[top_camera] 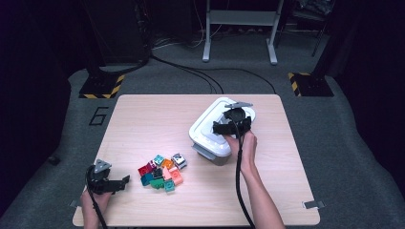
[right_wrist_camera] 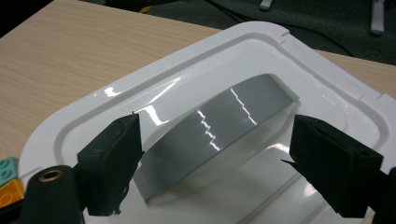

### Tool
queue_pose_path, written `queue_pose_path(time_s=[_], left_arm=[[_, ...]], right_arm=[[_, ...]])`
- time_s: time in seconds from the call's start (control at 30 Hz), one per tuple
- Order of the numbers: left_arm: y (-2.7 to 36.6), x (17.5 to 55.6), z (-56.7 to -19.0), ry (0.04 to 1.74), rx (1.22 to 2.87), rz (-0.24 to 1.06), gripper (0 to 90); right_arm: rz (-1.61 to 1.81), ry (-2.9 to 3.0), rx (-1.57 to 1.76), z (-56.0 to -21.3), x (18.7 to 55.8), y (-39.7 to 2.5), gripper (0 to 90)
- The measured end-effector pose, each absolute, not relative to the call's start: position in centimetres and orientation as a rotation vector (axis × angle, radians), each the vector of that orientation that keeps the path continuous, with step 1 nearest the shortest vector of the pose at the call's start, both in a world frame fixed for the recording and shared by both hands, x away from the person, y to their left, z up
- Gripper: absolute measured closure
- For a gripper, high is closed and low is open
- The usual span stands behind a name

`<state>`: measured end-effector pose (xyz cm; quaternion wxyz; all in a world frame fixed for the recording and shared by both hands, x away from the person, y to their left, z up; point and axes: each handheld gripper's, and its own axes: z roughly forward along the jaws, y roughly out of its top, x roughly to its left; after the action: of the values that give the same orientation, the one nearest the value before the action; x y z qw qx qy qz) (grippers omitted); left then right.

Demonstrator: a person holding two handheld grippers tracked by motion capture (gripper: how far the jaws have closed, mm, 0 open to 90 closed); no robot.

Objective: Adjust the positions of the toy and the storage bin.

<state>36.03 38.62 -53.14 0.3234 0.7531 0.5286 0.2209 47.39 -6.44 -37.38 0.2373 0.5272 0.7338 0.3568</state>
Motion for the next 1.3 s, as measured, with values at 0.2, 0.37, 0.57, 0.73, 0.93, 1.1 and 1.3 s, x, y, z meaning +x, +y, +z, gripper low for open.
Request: queue_pose_path(time_s=[0.2, 0.37, 0.57, 0.73, 0.93, 1.1, 1.3], left_arm=[[38.6, 36.0, -53.2, 1.386, 1.969, 0.582, 2.2], [38.6, 36.0, -53.2, 1.386, 1.970, 0.582, 2.2], [38.6, 36.0, -53.2, 1.386, 1.970, 0.582, 2.2], [38.6, 36.0, -53.1, 1.387, 1.976, 0.579, 2.2], [38.6, 36.0, -53.1, 1.388, 1.976, 0.579, 2.2], [38.6, 36.0, -53.1, 1.388, 1.976, 0.580, 2.2], [38.6, 36.0, -53.1, 1.388, 1.977, 0.580, 2.3]], right_arm=[[0.904, 2.004, 1.455, -38.0, 48.9, -5.6, 19.2], [0.897, 2.004, 1.427, -37.8, 48.8, -5.6, 23.0], [0.885, 2.014, 1.406, -37.6, 48.6, -5.9, 25.7], [0.863, 2.021, 1.388, -37.7, 48.5, -6.1, 27.2], [0.865, 2.028, 1.386, -37.6, 48.4, -6.5, 30.6], [0.878, 2.030, 1.385, -37.6, 48.3, -7.4, 35.6], [0.893, 2.032, 1.386, -37.5, 48.2, -8.3, 42.2]])
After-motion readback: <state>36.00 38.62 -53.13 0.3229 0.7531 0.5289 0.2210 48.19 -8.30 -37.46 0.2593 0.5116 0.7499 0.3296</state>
